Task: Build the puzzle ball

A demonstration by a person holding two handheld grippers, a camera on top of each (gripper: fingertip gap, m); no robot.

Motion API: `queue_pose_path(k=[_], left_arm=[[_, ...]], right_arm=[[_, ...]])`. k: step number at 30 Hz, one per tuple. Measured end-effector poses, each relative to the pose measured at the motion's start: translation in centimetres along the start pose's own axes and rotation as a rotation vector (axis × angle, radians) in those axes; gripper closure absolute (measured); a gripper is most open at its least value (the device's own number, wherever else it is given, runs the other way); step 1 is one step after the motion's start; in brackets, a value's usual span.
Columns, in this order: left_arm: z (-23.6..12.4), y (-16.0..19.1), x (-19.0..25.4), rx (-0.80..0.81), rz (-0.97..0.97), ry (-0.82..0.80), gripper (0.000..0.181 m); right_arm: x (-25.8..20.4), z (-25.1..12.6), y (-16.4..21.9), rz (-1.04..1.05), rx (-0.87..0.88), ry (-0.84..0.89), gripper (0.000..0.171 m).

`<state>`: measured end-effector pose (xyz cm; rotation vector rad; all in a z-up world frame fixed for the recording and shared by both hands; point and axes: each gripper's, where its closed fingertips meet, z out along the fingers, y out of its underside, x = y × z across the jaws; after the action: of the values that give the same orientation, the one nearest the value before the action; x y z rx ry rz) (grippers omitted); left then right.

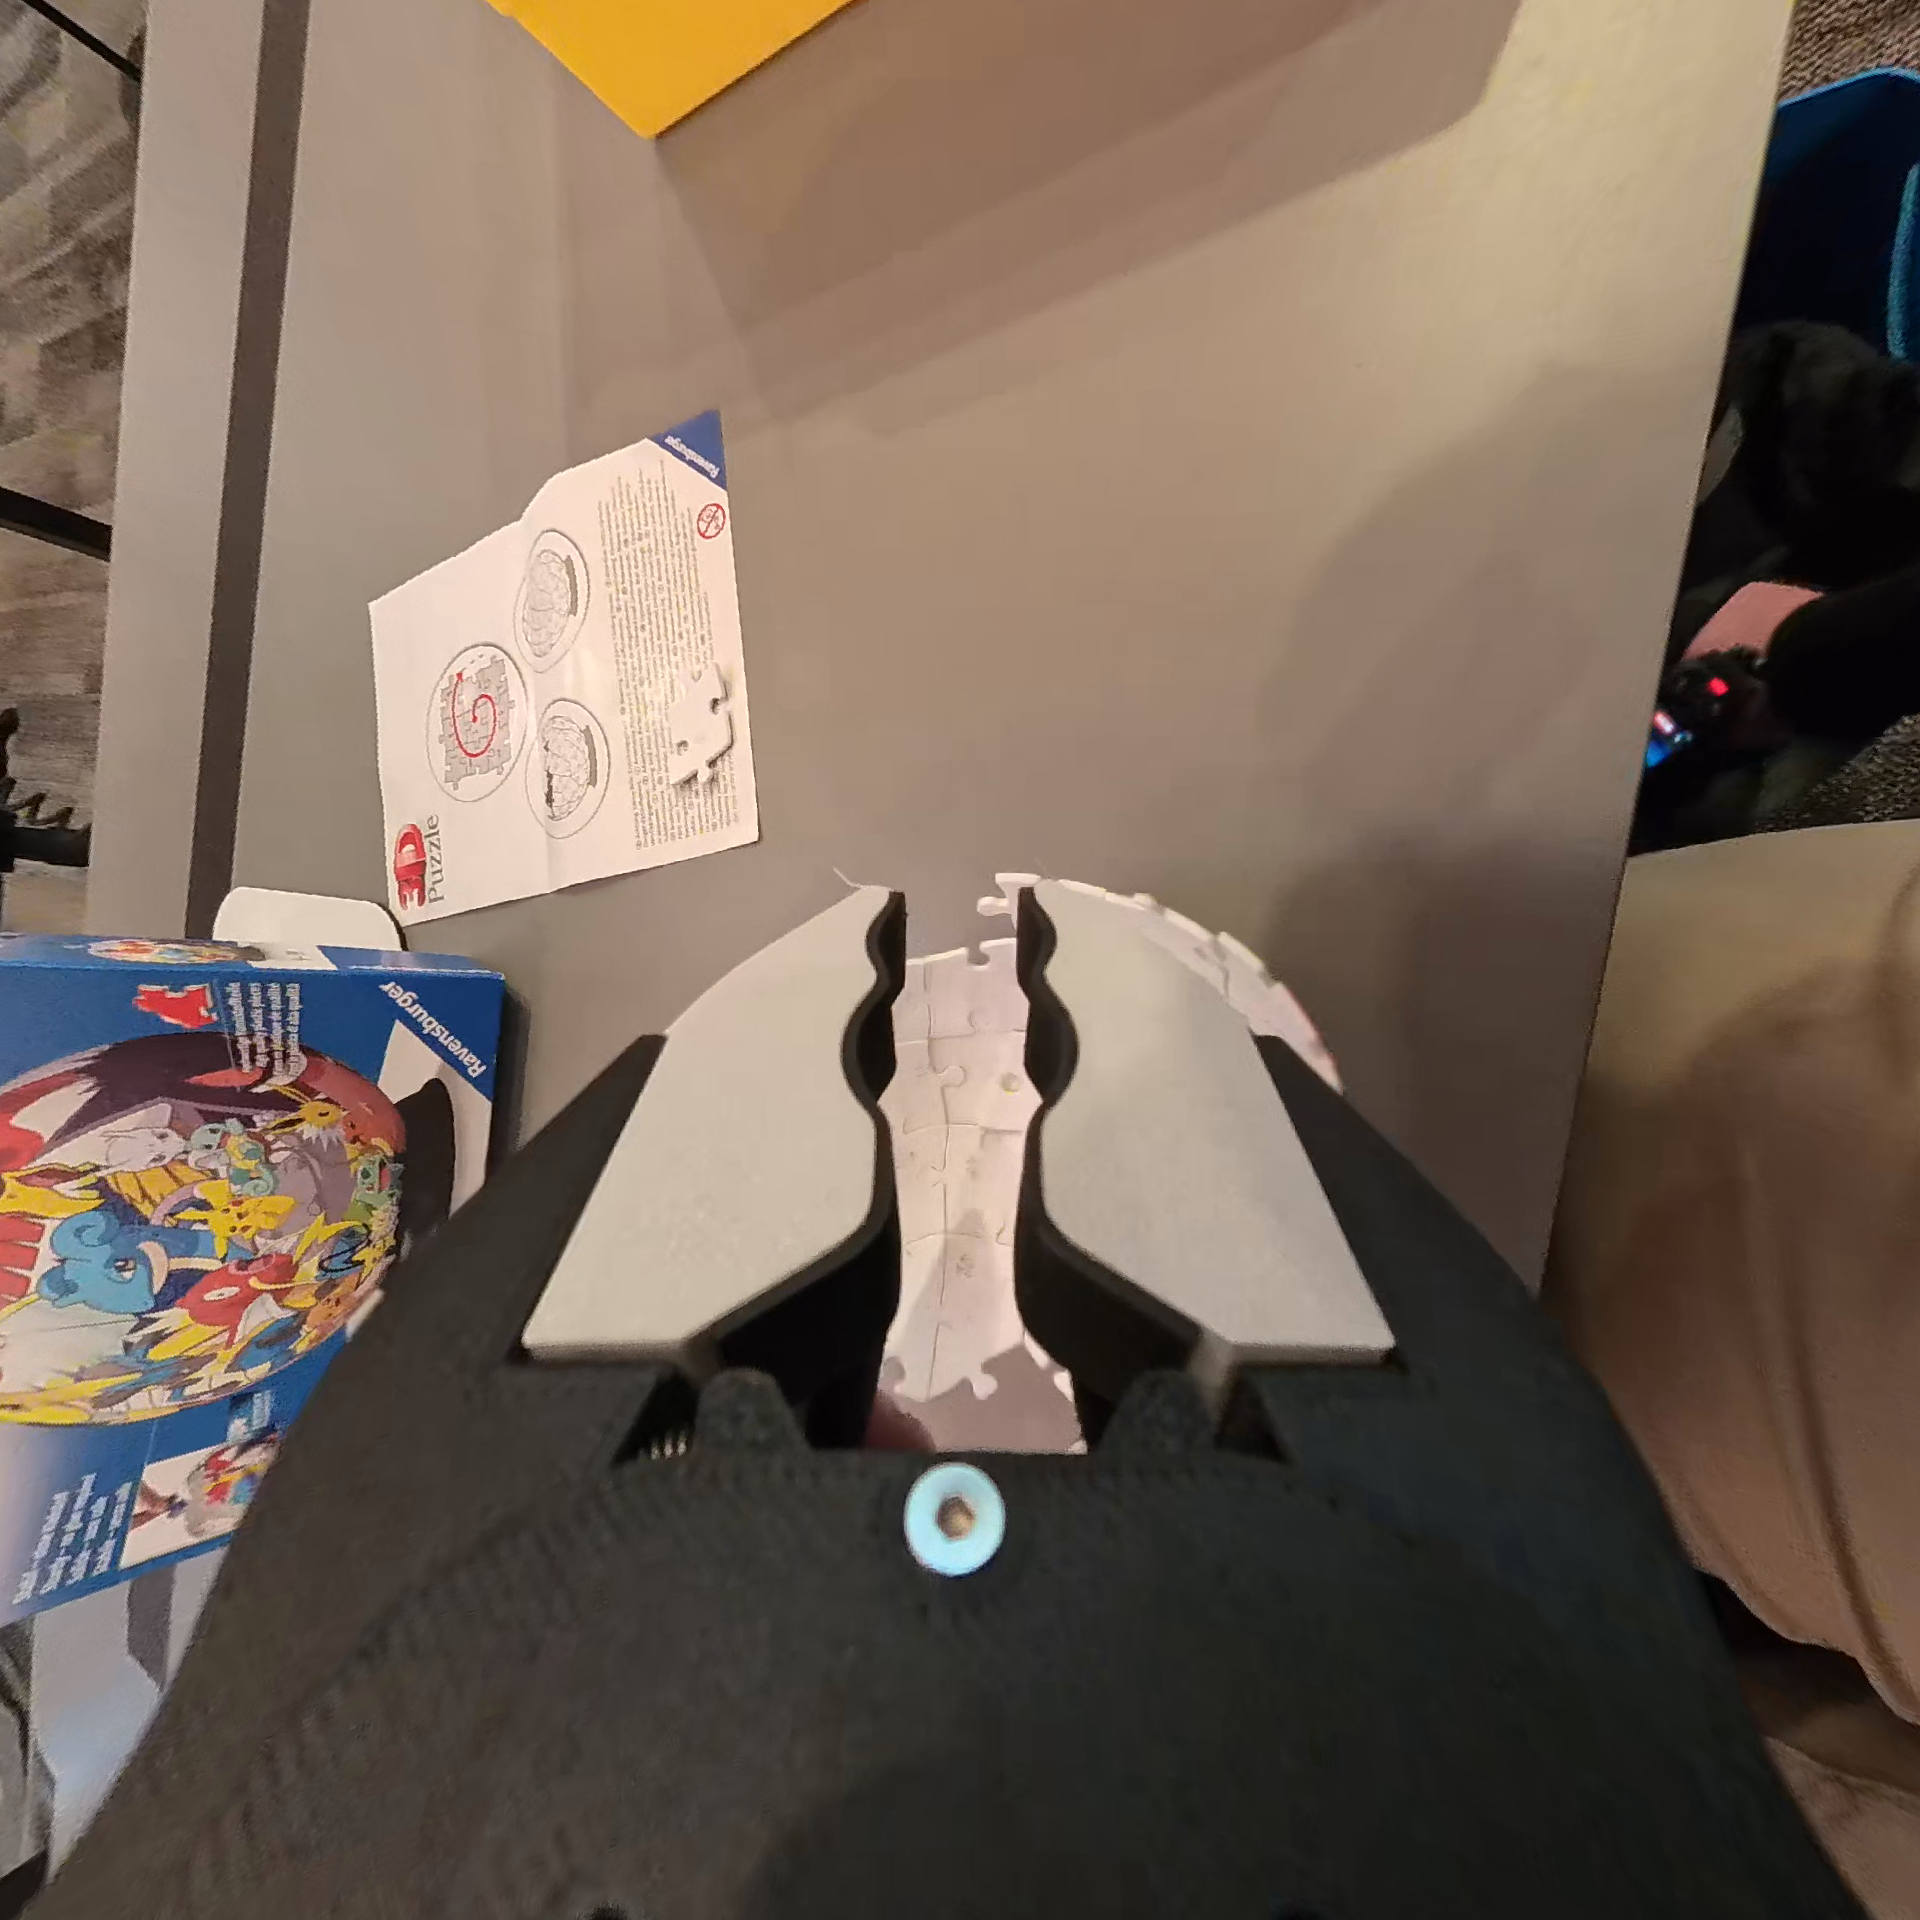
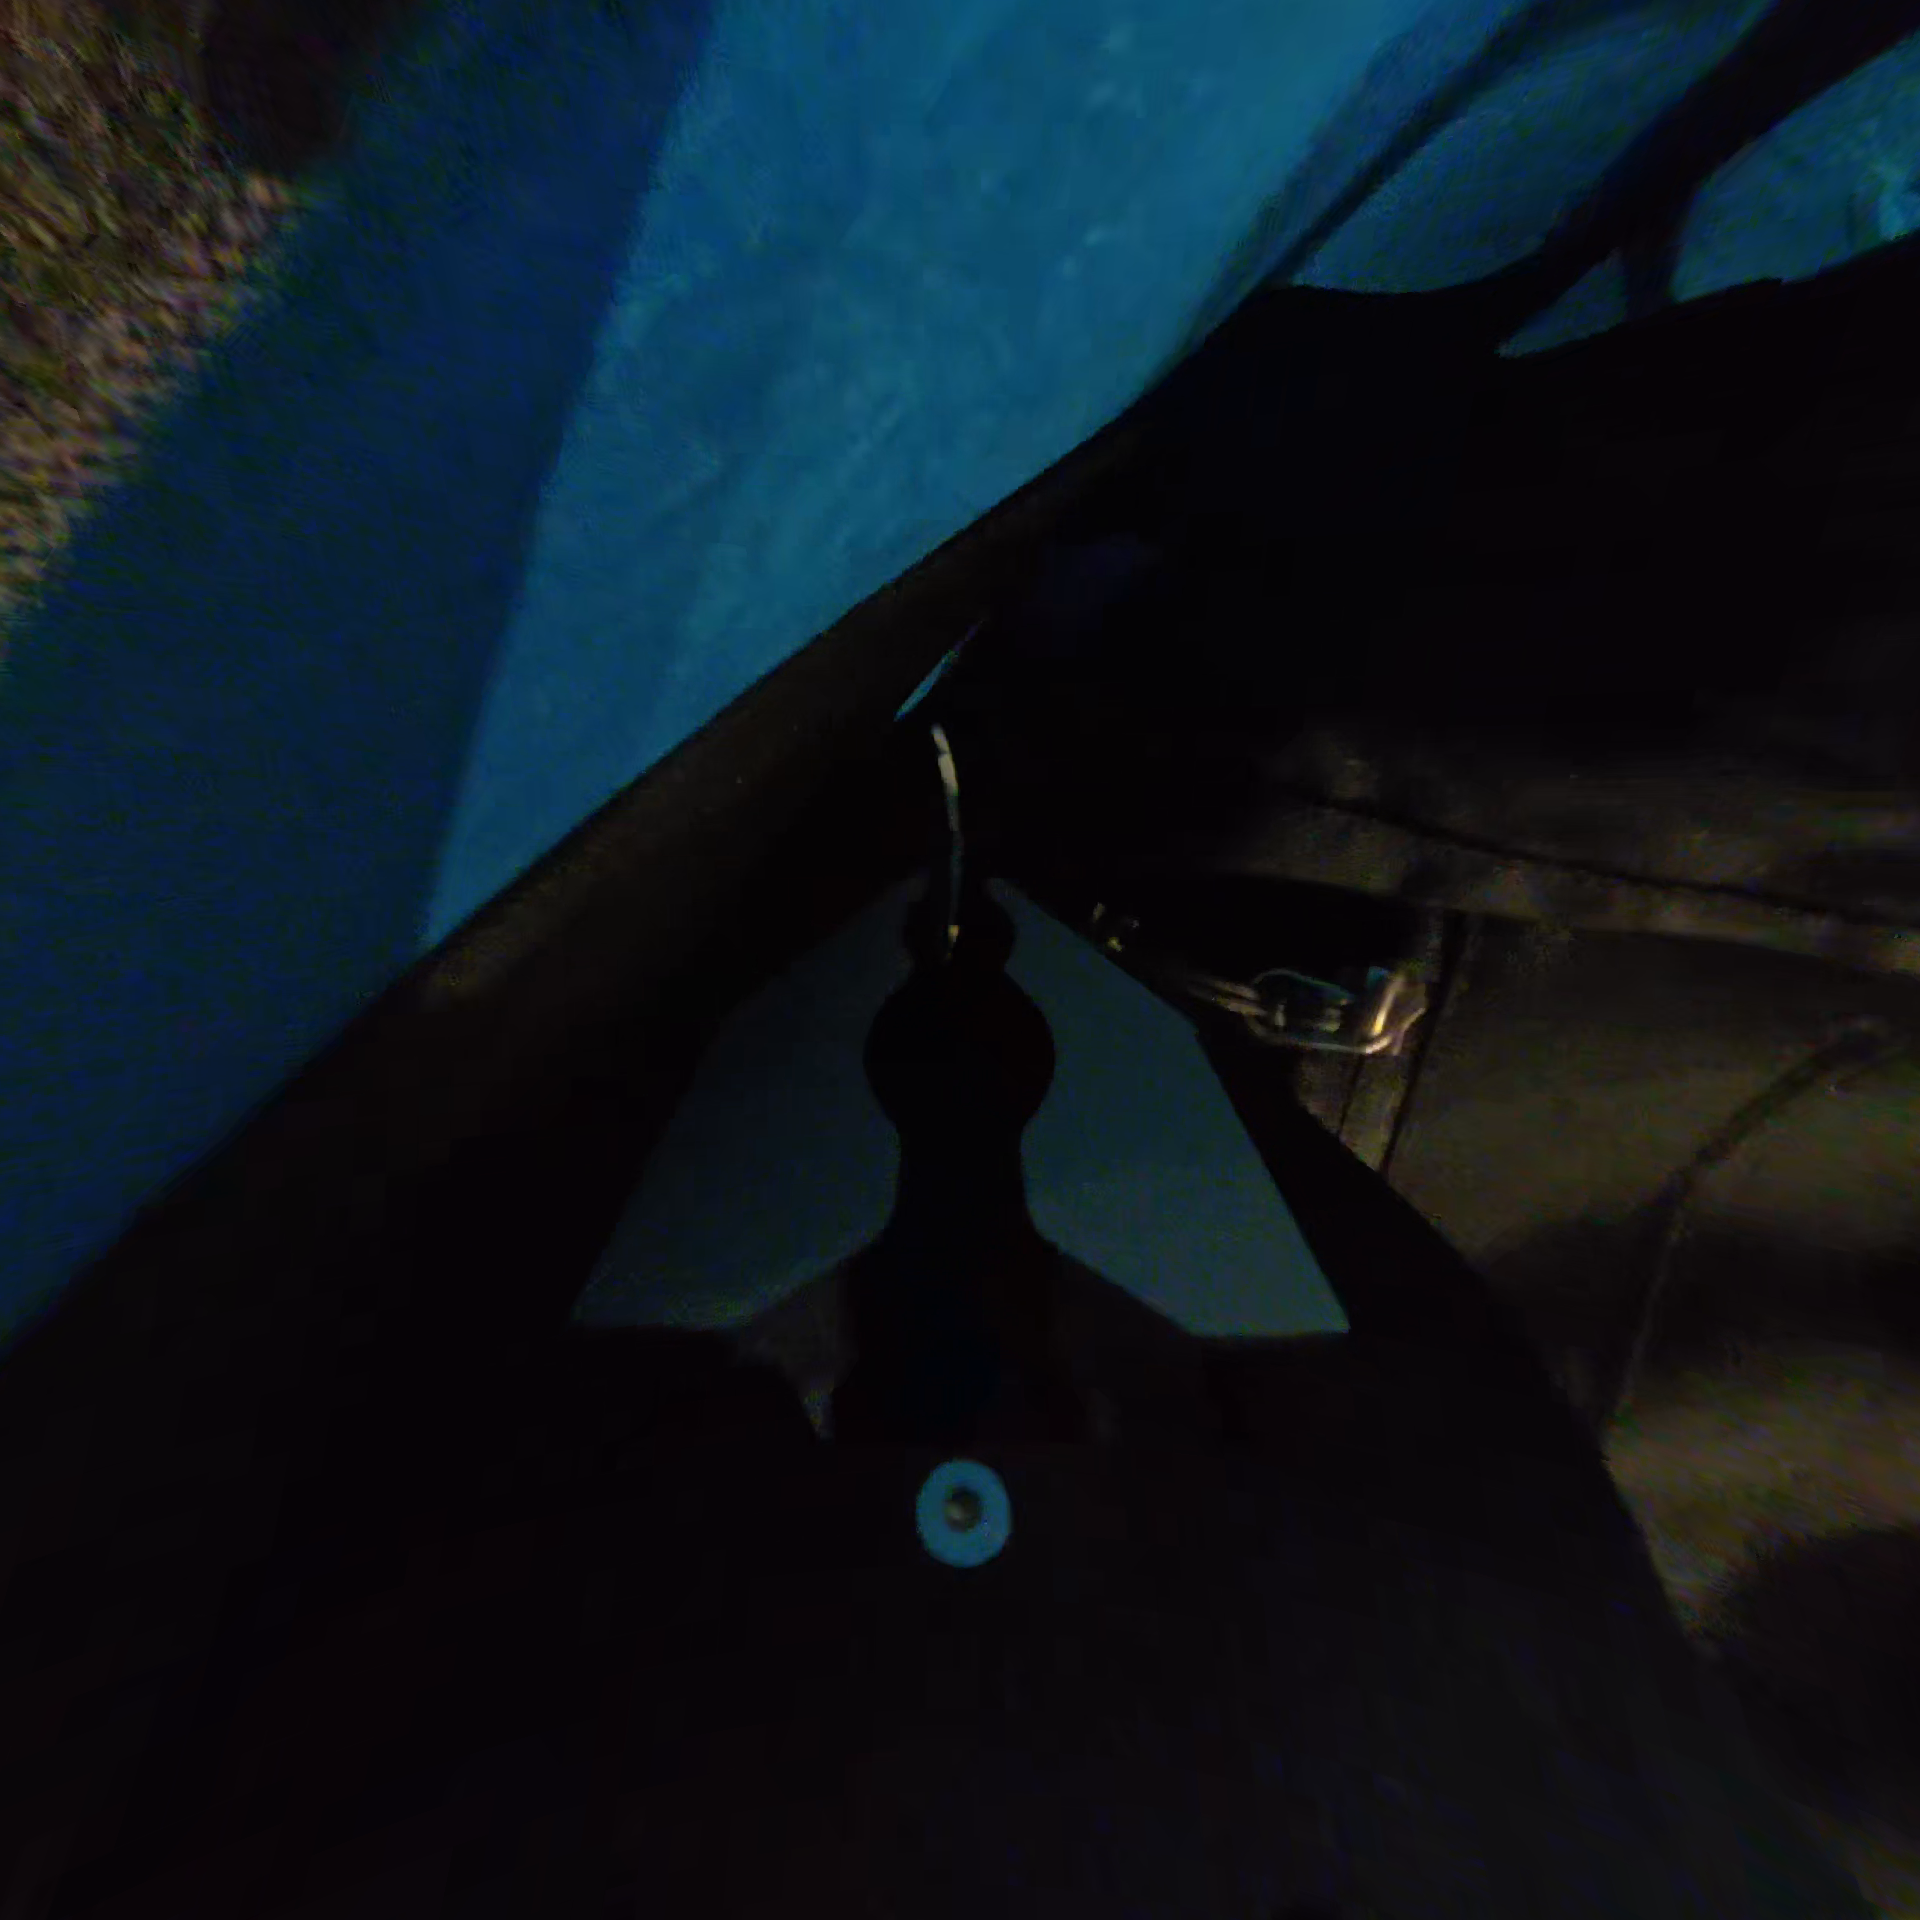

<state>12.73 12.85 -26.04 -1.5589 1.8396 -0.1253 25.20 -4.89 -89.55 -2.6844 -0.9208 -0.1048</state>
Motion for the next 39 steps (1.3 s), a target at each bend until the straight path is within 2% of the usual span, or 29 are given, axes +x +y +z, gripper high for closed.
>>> queue_pose_path(k=[5, 9, 12, 17, 20, 23, 27, 31, 34, 37, 39], left_arm=[[0.3, 0.1, 0.8, 0.019, 0.000, 0.009, 0.161], [-0.1, 0.3, 0.9, 0.035, -0.015, 0.001, 0.161], [-0.6, 0.8, 0.8, 0.033, -0.024, -0.010, 0.162], [-0.7, 1.5, 0.7, 0.020, -0.034, -0.022, 0.162], [-0.6, 1.4, 0.6, 0.024, -0.034, -0.024, 0.162], [-0.5, 1.3, 0.7, 0.014, -0.020, -0.018, 0.161], [-1.1, 1.5, 0.7, 0.018, -0.031, -0.018, 0.160], [-2.0, 1.8, 0.6, 0.039, -0.056, -0.038, 0.160], [-3.0, 2.0, 0.8, 0.055, -0.078, -0.042, 0.160], [-4.4, 1.8, 1.7, 0.077, -0.121, -0.026, 0.159], [-5.2, 1.1, 3.3, 0.092, -0.188, 0.038, 0.156]], right_arm=[[1.7, -3.3, 0.4, 0.262, 0.146, -0.100, 0.170], [2.7, -4.4, 0.5, 0.445, 0.238, -0.165, 0.170], [2.9, -5.0, 0.6, 0.696, 0.315, -0.280, 0.169], [3.5, -6.6, 0.4, 0.822, 0.382, -0.294, 0.170], [4.4, -8.2, 0.3, 0.771, 0.408, -0.216, 0.170], [4.9, -10.9, -0.1, 0.872, 0.489, -0.260, 0.171], [5.9, -19.7, -2.0, 0.811, 0.602, -0.335, 0.170], [7.0, -33.6, -4.3, 0.623, 0.738, -0.424, 0.170], [8.9, -44.5, -6.5, 0.451, 0.802, -0.410, 0.170], [11.2, -52.9, -10.2, 0.317, 0.847, -0.369, 0.171], [12.4, -56.6, -13.6, 0.270, 0.882, -0.375, 0.171]])
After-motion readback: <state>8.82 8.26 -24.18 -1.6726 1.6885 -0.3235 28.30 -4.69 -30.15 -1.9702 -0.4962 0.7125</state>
